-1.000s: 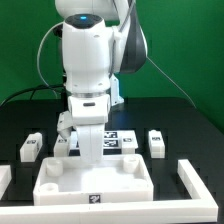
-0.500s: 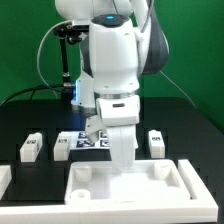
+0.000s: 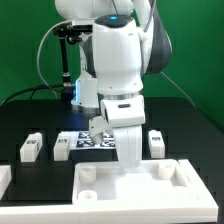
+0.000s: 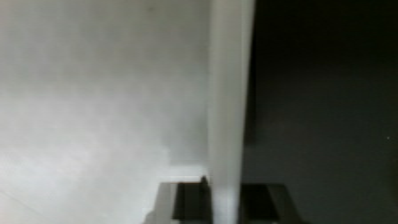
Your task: Assemble desk
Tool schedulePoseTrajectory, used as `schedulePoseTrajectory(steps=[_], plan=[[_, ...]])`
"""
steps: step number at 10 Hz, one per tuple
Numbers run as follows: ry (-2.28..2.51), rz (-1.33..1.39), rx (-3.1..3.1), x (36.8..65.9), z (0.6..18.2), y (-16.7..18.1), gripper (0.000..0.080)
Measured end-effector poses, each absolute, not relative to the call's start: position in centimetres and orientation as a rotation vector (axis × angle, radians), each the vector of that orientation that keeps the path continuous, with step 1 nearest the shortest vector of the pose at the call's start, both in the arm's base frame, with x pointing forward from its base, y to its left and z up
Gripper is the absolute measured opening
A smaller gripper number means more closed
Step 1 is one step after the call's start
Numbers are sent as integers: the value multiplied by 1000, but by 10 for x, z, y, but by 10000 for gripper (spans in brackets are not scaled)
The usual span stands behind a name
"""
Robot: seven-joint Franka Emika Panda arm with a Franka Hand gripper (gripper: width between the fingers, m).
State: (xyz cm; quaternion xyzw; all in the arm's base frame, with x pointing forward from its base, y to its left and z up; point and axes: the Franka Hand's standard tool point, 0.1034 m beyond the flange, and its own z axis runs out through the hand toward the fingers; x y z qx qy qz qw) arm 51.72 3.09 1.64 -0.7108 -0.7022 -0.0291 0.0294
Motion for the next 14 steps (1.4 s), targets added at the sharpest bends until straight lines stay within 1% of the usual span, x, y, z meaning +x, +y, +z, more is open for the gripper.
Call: schedulePoseTrajectory(steps=[1,2,3,4,5,6,11,12,14], plan=[[-2165,-89,-2192,517,16,31,55],[-2164,-88,-2192,517,16,30,301],[-2164,-88,-2193,517,16,30,301],[-2164,-87,-2192,517,15,30,438],[-2163,-87,-2192,516,15,30,594],[-2163,-87,-2192,516,15,30,632],[-2162,-85,-2192,516,14,30,649],[-2134,-87,-2223,516,17,31,649],[-2018,-79,-2350,513,42,36,649]])
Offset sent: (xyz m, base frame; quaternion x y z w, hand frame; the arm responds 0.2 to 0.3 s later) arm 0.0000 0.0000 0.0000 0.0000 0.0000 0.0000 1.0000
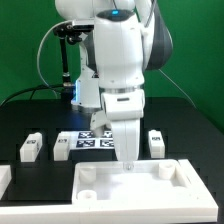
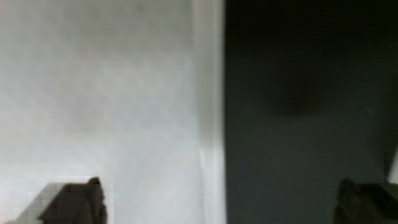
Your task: Assemble desk
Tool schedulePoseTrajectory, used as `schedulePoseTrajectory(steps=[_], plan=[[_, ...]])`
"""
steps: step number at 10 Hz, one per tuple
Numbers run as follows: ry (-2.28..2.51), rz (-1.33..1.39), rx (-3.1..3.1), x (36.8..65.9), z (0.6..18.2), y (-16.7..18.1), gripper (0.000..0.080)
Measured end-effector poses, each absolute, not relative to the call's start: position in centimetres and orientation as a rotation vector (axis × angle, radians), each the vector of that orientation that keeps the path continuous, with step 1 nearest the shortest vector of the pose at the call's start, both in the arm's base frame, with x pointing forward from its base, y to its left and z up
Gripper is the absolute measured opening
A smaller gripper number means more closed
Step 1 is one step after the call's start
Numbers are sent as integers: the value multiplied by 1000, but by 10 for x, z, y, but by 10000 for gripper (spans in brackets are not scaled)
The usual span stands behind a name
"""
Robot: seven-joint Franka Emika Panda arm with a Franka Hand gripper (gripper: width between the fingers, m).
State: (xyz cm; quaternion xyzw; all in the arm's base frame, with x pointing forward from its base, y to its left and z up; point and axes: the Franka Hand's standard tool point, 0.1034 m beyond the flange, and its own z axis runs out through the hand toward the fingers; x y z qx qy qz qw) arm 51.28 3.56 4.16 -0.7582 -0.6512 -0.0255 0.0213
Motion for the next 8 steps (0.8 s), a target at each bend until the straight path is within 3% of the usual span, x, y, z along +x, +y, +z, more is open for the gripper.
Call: schedulePoseTrajectory(steps=[3,5,8], plan=[[-1605,-53,-2650,509,65,63,649],[-1276,-51,-2819,507,65,89,649],[-1083,-69,-2893,510,60,81,649]])
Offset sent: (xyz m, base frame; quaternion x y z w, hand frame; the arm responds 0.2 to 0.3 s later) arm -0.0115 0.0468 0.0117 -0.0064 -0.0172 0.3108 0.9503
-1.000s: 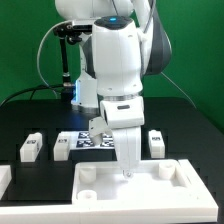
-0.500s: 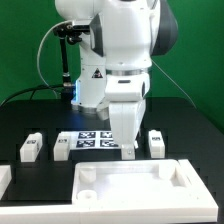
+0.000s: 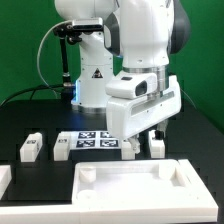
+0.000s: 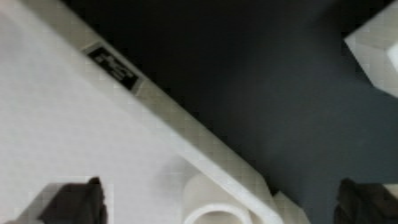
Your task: Assemble desk
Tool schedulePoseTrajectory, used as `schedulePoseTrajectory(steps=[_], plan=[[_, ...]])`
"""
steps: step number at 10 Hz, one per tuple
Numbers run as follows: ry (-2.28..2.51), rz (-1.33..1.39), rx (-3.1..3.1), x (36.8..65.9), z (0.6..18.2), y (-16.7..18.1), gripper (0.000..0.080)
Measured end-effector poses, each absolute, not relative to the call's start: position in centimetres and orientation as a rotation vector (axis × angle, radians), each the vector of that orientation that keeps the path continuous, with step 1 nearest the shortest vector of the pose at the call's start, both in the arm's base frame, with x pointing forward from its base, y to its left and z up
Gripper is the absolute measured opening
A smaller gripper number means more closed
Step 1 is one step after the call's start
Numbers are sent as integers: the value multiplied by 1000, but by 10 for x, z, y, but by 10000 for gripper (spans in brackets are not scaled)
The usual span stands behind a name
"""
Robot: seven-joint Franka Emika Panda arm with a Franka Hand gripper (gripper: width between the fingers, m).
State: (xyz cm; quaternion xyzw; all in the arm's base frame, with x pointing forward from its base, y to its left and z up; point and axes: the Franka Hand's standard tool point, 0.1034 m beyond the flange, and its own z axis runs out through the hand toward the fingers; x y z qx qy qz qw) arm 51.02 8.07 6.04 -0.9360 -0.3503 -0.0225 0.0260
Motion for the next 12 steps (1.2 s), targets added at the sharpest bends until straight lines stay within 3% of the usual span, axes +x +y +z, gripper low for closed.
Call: schedulePoseTrajectory(steps=[5,9,12], plan=[[-220,29,-3052,503,61,108,649],[-129,145,-3041,496,59,107,649],[41,704,-2978,481,47,117,649]])
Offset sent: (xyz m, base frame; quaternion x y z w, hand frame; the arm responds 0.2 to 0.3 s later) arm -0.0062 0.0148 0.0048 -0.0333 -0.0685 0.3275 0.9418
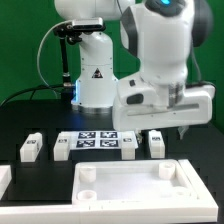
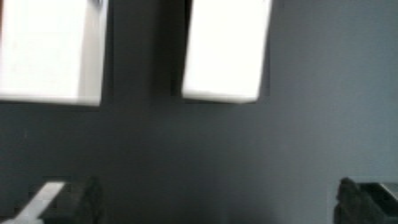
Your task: Assemble desk
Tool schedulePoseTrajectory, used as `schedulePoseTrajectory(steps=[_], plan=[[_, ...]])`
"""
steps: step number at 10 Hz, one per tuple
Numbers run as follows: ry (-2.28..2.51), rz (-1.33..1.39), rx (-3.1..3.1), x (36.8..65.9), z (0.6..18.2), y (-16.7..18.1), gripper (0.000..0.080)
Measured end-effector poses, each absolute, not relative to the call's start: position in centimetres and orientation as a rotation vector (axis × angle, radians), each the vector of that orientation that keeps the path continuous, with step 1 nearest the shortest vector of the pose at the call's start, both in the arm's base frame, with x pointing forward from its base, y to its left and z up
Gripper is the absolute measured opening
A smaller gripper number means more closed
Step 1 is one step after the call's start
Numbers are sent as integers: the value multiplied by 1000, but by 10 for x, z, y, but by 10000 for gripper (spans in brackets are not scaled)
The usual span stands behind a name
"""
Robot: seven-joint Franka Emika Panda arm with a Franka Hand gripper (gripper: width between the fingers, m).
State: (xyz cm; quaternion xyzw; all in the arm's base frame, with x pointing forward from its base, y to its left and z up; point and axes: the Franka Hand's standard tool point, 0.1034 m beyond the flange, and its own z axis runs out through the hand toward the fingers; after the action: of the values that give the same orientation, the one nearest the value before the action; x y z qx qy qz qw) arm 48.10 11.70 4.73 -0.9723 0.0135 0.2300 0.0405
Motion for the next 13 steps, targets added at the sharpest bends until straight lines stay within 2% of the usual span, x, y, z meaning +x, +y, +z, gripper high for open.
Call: schedulePoseTrajectory(steps=[3,7,8,9,13], plan=[[37,962,-2898,474,45,118,649],[38,1508,-2665,459,40,121,649],[31,1491,-2663,468,32,122,649],[33,1467,-2675,470,33,123,649],[32,1411,-2713,458,25,124,649]])
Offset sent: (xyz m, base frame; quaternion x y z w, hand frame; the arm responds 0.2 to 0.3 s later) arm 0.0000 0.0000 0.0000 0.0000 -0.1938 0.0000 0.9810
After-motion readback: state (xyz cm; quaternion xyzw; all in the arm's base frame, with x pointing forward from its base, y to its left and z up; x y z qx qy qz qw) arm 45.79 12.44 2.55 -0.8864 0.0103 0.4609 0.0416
